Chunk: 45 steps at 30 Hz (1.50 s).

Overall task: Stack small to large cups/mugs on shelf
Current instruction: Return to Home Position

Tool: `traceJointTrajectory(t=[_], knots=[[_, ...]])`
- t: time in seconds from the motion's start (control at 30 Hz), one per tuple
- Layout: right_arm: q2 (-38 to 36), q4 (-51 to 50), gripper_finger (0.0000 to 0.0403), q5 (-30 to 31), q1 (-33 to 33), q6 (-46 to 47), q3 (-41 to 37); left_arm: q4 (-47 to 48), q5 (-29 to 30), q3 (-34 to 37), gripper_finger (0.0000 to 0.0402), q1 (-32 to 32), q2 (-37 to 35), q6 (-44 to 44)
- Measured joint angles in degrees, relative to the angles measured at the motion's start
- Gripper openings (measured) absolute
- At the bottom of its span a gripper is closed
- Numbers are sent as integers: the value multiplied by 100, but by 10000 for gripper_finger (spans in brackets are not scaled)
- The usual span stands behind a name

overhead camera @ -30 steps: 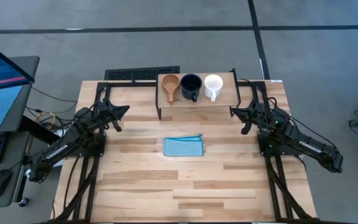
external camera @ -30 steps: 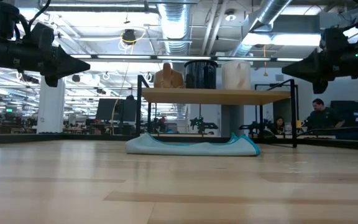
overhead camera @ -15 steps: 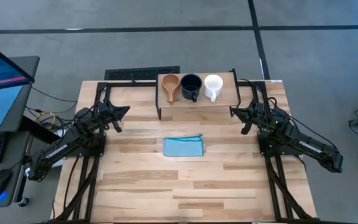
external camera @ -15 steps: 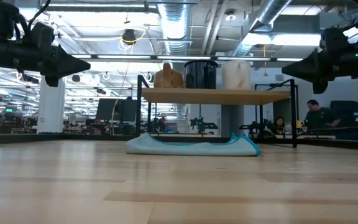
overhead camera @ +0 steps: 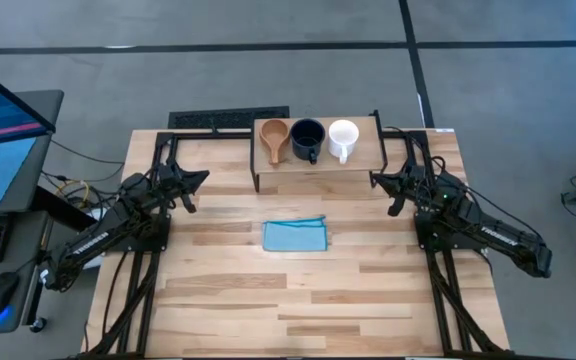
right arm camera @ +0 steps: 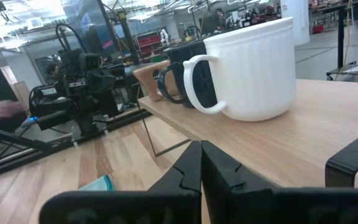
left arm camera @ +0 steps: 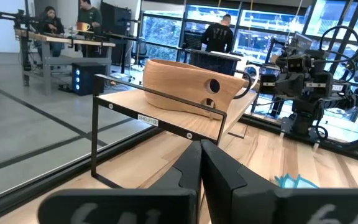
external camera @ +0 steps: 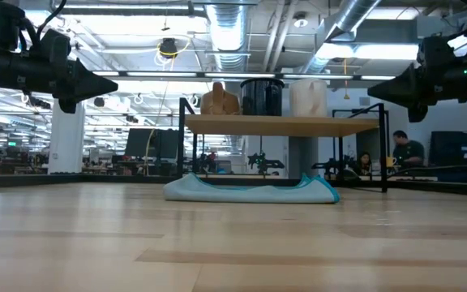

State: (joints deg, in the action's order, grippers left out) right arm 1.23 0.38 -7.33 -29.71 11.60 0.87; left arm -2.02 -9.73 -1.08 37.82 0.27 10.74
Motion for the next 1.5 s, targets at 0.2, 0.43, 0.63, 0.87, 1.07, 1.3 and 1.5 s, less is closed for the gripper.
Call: traceJointTrajectory(t=[0.2, 0.43, 0.63, 0.87, 1.07, 1.3, 1.5], knots=[[0, 2, 29, 1, 0, -1, 2, 0, 4, 0, 0, 0, 0, 0], [0, 2, 27, 1, 0, -1, 2, 0, 4, 0, 0, 0, 0, 0], [0, 2, 29, 2, 0, -1, 2, 0, 4, 0, 0, 0, 0, 0], [0, 2, 27, 2, 0, -1, 2, 0, 6, 0, 0, 0, 0, 0], [0, 4, 29, 2, 0, -1, 2, -1, 5, 0, 0, 0, 0, 0], [0, 4, 29, 2, 0, -1, 2, 0, 6, 0, 0, 0, 0, 0], [0, 4, 27, 2, 0, -1, 2, -1, 5, 0, 0, 0, 0, 0]])
